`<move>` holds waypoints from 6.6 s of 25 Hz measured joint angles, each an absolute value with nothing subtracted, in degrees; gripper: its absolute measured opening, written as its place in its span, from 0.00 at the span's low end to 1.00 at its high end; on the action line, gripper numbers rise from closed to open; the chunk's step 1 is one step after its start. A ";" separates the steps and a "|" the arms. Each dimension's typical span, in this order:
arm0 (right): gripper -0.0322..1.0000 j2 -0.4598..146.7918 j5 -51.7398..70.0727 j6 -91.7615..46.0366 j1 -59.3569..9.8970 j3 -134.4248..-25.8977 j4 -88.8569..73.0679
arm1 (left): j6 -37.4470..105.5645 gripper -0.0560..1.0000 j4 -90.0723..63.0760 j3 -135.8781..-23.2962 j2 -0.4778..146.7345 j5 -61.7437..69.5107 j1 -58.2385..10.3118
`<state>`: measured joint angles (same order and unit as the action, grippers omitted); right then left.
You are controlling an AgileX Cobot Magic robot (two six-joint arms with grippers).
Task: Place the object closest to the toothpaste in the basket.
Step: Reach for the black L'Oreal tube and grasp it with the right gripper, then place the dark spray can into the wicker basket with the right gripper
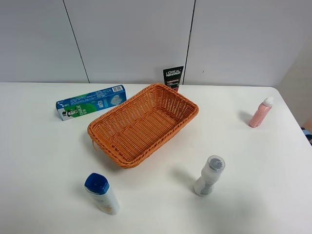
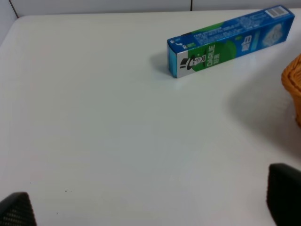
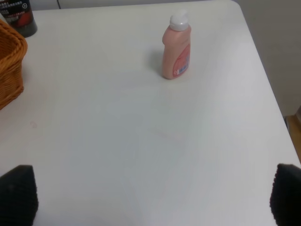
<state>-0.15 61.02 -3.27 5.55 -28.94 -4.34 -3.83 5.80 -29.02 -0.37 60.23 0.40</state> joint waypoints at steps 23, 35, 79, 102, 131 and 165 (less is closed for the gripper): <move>0.99 35.97 51.24 -2.23 5.27 -51.36 -8.67 | -3.83 0.99 5.80 -29.02 -0.37 60.23 0.40; 0.99 81.14 49.87 -2.84 3.89 -77.24 -22.06 | -3.83 0.99 5.80 -29.02 -0.37 60.23 0.40; 0.99 127.37 41.28 22.27 -16.21 -112.80 -13.65 | -3.83 0.99 5.80 -29.02 -0.37 60.23 0.40; 0.99 136.70 39.71 35.26 -18.03 -118.08 -16.19 | -3.83 0.99 5.80 -29.02 -0.37 60.23 0.40; 0.58 138.39 39.29 35.31 -18.03 -118.53 -19.78 | -3.83 0.99 5.81 -29.02 -0.37 60.23 0.40; 0.15 123.70 46.40 13.36 -20.08 -118.48 -15.83 | -3.83 0.99 5.81 -29.02 -0.37 60.23 0.40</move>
